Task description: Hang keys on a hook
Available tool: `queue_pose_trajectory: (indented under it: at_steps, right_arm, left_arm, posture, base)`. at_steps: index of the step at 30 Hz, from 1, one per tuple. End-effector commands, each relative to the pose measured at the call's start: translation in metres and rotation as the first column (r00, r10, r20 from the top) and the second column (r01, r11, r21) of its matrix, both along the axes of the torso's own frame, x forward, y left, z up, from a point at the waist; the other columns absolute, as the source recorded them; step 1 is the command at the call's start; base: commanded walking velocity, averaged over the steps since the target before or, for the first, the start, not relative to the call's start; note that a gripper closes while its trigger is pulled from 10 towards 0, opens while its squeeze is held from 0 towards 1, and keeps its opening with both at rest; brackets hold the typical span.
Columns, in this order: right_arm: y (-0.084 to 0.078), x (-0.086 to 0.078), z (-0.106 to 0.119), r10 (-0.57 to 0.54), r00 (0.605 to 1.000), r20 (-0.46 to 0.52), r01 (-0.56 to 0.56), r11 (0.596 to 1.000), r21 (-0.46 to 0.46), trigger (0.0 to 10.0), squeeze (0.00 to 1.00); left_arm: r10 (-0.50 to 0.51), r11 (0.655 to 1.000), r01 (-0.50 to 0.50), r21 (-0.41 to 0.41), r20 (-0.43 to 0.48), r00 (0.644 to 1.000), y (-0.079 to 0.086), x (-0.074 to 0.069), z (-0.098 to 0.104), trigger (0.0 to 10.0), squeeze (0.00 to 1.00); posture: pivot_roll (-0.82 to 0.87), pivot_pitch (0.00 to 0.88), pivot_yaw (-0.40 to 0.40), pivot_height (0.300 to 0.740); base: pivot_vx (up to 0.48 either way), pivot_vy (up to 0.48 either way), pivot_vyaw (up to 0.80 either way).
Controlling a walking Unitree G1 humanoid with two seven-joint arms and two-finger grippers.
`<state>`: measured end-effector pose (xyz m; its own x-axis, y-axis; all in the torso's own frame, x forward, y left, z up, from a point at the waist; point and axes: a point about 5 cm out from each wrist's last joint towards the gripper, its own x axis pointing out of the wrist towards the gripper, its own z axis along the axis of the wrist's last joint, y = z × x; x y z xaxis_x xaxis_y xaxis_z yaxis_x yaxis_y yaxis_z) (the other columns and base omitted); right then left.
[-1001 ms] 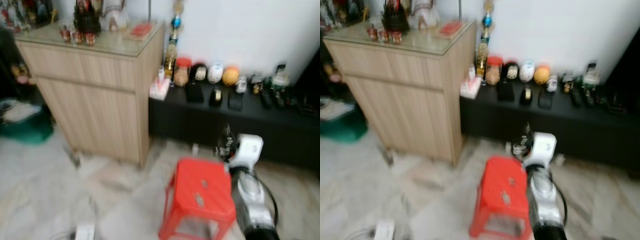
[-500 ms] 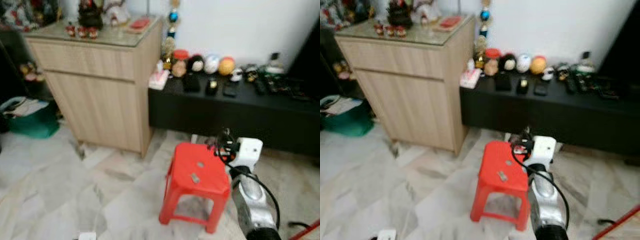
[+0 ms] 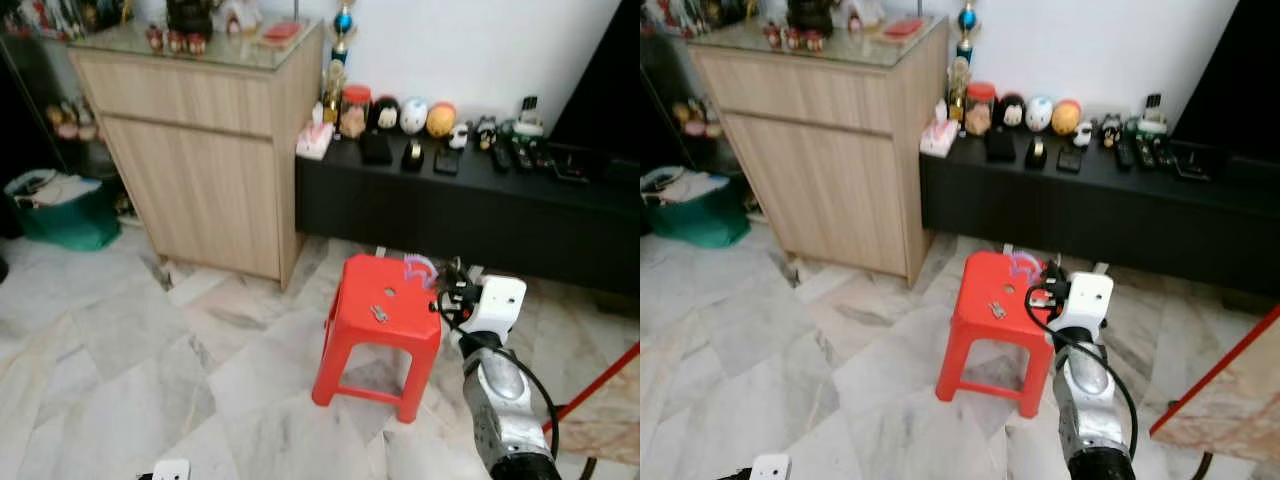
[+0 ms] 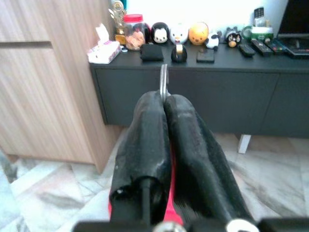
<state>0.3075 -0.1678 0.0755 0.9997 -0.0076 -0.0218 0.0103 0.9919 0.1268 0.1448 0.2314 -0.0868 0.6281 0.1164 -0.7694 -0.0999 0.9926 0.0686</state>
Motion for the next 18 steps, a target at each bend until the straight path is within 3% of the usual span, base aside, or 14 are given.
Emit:
queue_pose_trajectory:
  at_steps: [1, 12, 16, 18]
  right_arm:
    - [-0.007, 0.004, 0.007, -0.019, 0.999, 0.026, 0.019, 1.000, -0.011, 10.0, 0.00]
    - [-0.009, 0.005, 0.006, -0.029, 0.999, 0.015, 0.029, 1.000, -0.006, 10.0, 0.00]
    - [-0.012, 0.002, -0.004, -0.048, 0.998, -0.035, 0.048, 0.999, 0.014, 10.0, 0.00]
    - [-0.018, -0.003, -0.022, -0.065, 0.992, -0.108, 0.066, 0.998, 0.010, 10.0, 0.00]
  left_arm:
    - [0.011, 1.000, -0.011, -0.005, -0.004, 1.000, -0.003, -0.001, -0.001, 10.0, 0.00]
    - [-0.001, 1.000, 0.002, 0.007, -0.010, 1.000, -0.003, 0.000, -0.001, 10.0, 0.00]
    - [-0.010, 1.000, 0.010, 0.012, -0.010, 1.000, -0.003, 0.001, -0.001, 10.0, 0.00]
    - [-0.009, 1.000, 0.010, 0.011, -0.010, 1.000, -0.003, 0.001, -0.001, 10.0, 0.00]
  posture:
    - [0.01, 0.000, -0.073, 0.740]
    - [0.01, 0.000, -0.080, 0.740]
    - [0.01, 0.000, -0.081, 0.740]
    - [0.01, 0.000, -0.082, 0.740]
  base:
    - [0.000, 0.000, 0.00]
    - [0.000, 0.000, 0.00]
    - [0.000, 0.000, 0.00]
    - [0.000, 0.000, 0.00]
